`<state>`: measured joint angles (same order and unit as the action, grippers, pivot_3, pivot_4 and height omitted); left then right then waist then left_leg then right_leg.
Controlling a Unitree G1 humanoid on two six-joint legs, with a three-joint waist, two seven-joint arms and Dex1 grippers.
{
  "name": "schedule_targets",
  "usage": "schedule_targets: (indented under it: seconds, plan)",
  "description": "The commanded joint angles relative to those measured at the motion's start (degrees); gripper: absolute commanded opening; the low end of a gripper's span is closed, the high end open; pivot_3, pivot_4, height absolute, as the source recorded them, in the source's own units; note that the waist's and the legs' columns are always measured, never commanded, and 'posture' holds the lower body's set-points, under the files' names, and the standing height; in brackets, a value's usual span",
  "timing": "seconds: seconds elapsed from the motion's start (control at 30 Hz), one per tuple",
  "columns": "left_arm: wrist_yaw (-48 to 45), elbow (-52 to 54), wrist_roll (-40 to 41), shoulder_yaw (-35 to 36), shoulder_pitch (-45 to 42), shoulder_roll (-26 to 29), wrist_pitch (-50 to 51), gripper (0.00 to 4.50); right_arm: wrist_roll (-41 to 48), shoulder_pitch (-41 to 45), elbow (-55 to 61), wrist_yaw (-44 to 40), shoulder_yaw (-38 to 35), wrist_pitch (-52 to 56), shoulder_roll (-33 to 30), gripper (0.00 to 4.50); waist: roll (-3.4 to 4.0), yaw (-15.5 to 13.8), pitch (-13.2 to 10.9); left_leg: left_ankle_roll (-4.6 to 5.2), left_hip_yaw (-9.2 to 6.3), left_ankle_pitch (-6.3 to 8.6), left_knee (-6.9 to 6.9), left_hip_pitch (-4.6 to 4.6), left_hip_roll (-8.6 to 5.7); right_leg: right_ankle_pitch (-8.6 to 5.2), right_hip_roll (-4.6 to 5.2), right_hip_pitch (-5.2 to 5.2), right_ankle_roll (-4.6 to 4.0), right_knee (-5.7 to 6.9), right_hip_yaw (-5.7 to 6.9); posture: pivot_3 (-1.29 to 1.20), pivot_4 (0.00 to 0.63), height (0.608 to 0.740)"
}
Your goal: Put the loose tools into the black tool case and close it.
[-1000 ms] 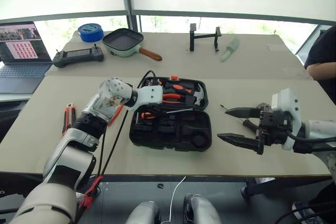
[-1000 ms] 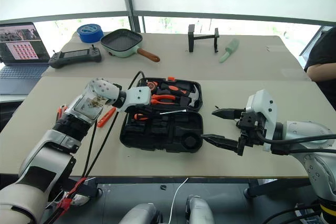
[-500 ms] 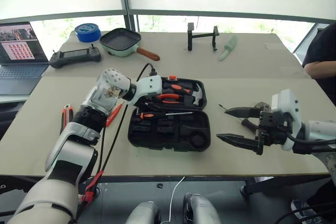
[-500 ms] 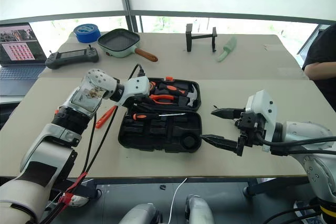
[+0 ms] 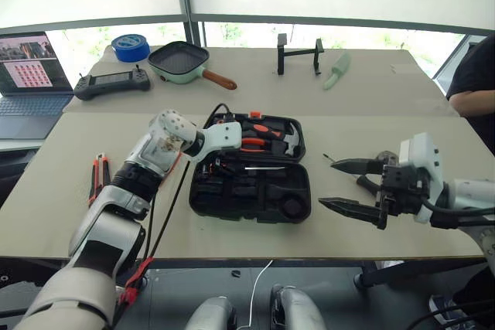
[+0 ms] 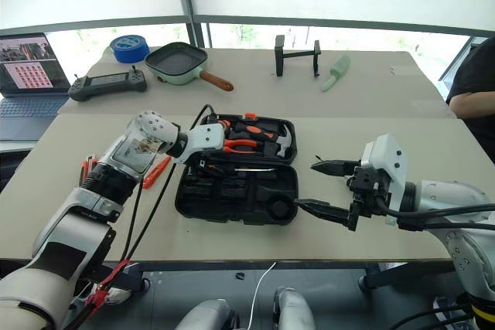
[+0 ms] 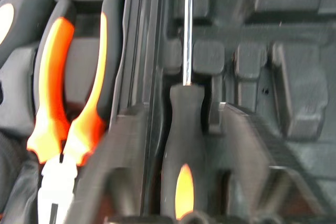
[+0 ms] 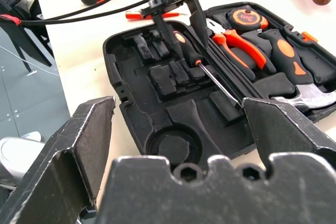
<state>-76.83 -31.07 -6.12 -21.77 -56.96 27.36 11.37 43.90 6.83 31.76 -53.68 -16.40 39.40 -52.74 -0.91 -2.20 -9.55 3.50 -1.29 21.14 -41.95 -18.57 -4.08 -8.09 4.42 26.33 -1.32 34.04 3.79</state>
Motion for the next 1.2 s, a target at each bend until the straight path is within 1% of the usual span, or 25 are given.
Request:
schedule_targets:
  seconds: [0.03, 0.07, 0.1, 0.33, 0.53, 0.7, 0.83, 0.97, 1.1, 1.2]
  plan:
    - [-1.1, 1.1, 1.4, 1.6, -1.6, 0.7, -0.4, 0.42, 0.2, -0.3, 1.6, 0.3, -1.4, -1.4, 0.0, 4.50, 0.00, 0.0, 0.0, 0.00, 0.00, 0.00, 0.00, 0.00, 0.00, 0.00, 0.00, 0.00, 0.00, 0.00, 0.00, 0.00, 0.150, 0.740]
    - [-0.9, 0.7, 1.1, 1.3, -1.6, 0.7, -0.9, 0.06, 0.2, -0.4, 1.6, 0.3, -1.5, -1.4, 0.1, 4.50, 0.00, 0.0, 0.0, 0.00, 0.00, 0.00, 0.00, 0.00, 0.00, 0.00, 0.00, 0.00, 0.00, 0.00, 0.00, 0.00, 0.150, 0.740]
    - [-0.7, 0.4, 0.8, 1.2, -1.5, 0.7, -1.3, 0.02, 0.2, -0.4, 1.6, 0.4, -1.4, -1.4, 0.1, 4.50, 0.00, 0.0, 0.0, 0.00, 0.00, 0.00, 0.00, 0.00, 0.00, 0.00, 0.00, 0.00, 0.00, 0.00, 0.00, 0.00, 0.150, 0.740]
    - [1.0, -2.8, -3.1, -1.4, -1.7, 0.3, -5.1, 0.02, 0.2, 0.1, 1.5, 0.7, -1.1, -1.5, 0.0, 4.50, 0.00, -0.1, 0.0, 0.00, 0.00, 0.00, 0.00, 0.01, 0.00, 0.00, 0.00, 0.00, 0.00, 0.00, -0.01, 0.00, 0.150, 0.740]
    - [5.7, -7.3, -7.1, -3.2, -2.4, -0.8, -10.2, 0.02, 0.1, 0.0, 1.4, 0.7, -1.2, -1.4, -0.1, 4.50, 0.00, -0.1, 0.0, 0.00, 0.02, 0.00, 0.00, 0.05, 0.00, 0.00, 0.01, -0.03, 0.00, 0.02, -0.05, 0.00, 0.150, 0.740]
    - [5.0, -8.0, -8.3, -4.5, -0.9, -0.9, -13.2, 0.02, 0.0, -0.2, 1.4, 1.0, -1.1, -1.4, 0.1, 4.50, -0.01, -0.1, 0.0, 0.00, 0.03, 0.00, -0.01, 0.08, 0.00, 0.00, 0.01, -0.05, 0.00, 0.02, -0.06, 0.00, 0.150, 0.740]
    - [5.9, -9.2, -8.2, -3.6, -1.0, -1.4, -14.0, 0.02, -0.3, -0.4, 1.3, 1.3, -1.0, -1.6, 0.3, 4.50, -0.01, -0.1, 0.1, 0.01, 0.04, 0.00, -0.01, 0.11, 0.00, 0.00, 0.02, -0.08, 0.01, 0.03, -0.07, 0.00, 0.150, 0.740]
    - [6.0, -10.6, -5.9, -0.4, -4.4, -2.0, -12.8, 0.02, -0.3, -0.9, 1.4, 1.3, -1.1, -1.6, 0.2, 4.50, -0.03, -0.3, 0.1, 0.01, 0.04, 0.01, -0.03, 0.11, 0.00, 0.01, 0.02, -0.10, 0.02, 0.03, -0.06, 0.00, 0.150, 0.740]
    - [3.0, -9.1, -3.7, 0.9, -6.1, -1.8, -10.3, 0.02, -0.4, -0.9, 1.1, 1.2, -0.9, -1.8, 0.2, 4.50, -0.03, -0.2, 0.1, 0.04, 0.04, 0.01, -0.08, 0.06, 0.00, 0.02, 0.00, -0.08, 0.04, 0.03, -0.05, 0.00, 0.150, 0.740]
    - [1.0, -6.9, -3.5, 0.6, -5.1, -1.2, -9.4, 0.02, -0.6, -0.7, 1.1, 1.2, -0.6, -1.8, 0.3, 4.50, -0.03, 0.0, 0.1, 0.04, 0.04, 0.02, -0.06, 0.03, 0.00, 0.02, -0.02, -0.03, 0.04, 0.02, -0.05, 0.00, 0.150, 0.740]
